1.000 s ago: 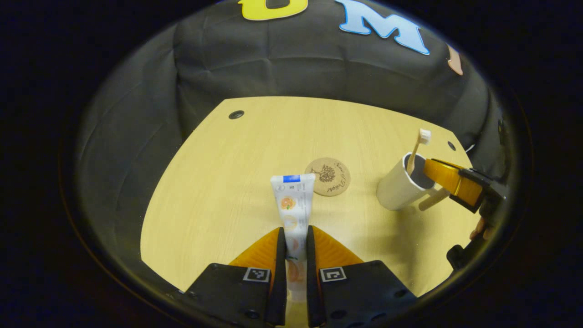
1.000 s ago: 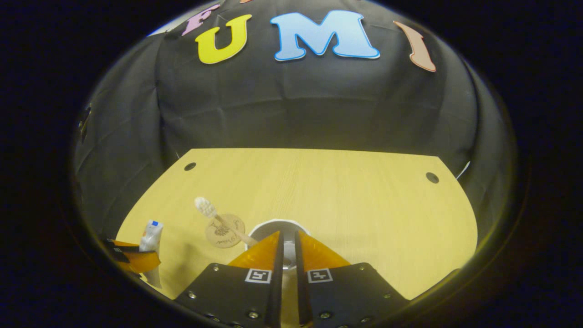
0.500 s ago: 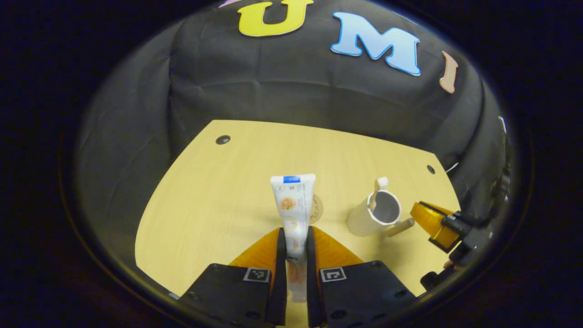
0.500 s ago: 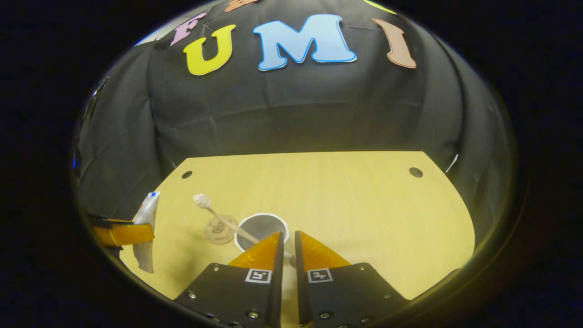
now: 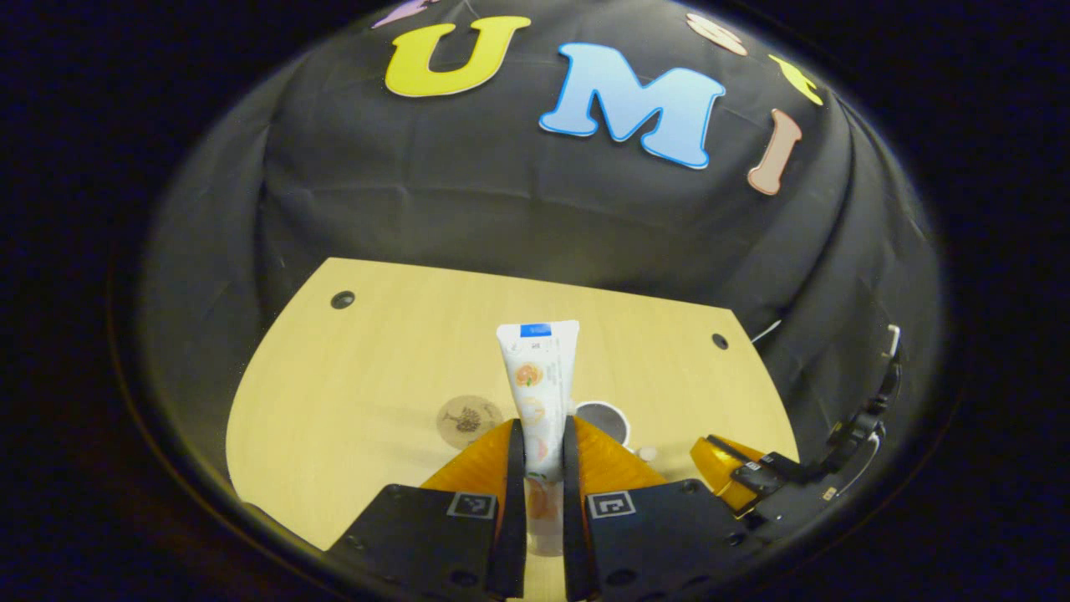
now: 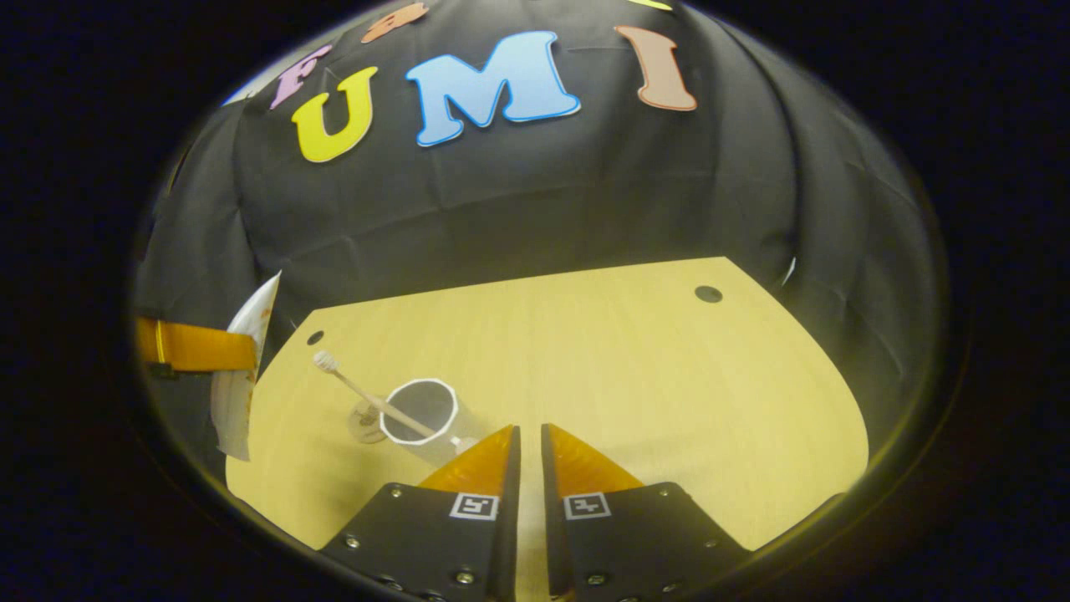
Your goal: Put the toothbrush and toothpaste on the desktop into the cup, then pick up the cup and place it on the coaster on the desktop.
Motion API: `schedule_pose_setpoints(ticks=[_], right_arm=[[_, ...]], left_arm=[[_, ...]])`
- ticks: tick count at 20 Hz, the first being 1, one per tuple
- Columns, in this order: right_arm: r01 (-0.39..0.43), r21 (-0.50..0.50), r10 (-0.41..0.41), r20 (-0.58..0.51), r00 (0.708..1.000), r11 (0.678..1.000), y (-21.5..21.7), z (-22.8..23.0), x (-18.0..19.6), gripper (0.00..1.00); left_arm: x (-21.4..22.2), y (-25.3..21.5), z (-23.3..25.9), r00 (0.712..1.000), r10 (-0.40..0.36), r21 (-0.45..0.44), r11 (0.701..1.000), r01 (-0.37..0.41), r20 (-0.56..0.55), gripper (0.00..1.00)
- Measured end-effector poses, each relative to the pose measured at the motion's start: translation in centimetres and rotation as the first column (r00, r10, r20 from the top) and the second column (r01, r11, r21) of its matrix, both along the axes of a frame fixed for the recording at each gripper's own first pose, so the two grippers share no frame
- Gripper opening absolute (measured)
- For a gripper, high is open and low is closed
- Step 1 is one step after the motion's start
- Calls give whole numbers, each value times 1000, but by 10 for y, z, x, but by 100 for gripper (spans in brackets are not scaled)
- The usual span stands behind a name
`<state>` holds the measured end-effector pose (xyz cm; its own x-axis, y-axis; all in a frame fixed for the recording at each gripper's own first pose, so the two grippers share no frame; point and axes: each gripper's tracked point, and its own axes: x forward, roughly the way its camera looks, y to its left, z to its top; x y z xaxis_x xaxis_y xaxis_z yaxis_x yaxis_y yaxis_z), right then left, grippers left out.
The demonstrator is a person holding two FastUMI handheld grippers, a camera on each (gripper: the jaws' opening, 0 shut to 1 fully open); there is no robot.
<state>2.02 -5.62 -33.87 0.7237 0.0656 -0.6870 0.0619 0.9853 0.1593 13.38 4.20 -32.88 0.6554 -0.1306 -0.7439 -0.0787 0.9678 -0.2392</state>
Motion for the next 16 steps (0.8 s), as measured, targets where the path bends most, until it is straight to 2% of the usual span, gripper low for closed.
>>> schedule_pose_setpoints(ticks=[9, 16], right_arm=[[167, 6, -166, -28, 986, 986, -60, -8, -35, 14], [259, -13, -259, -58, 964, 966, -96, -15, -56, 14]], left_arm=[[51, -54, 15, 991, -116, -48, 992, 119, 62, 25], [86, -82, -10, 985, -156, -71, 985, 160, 68, 25]])
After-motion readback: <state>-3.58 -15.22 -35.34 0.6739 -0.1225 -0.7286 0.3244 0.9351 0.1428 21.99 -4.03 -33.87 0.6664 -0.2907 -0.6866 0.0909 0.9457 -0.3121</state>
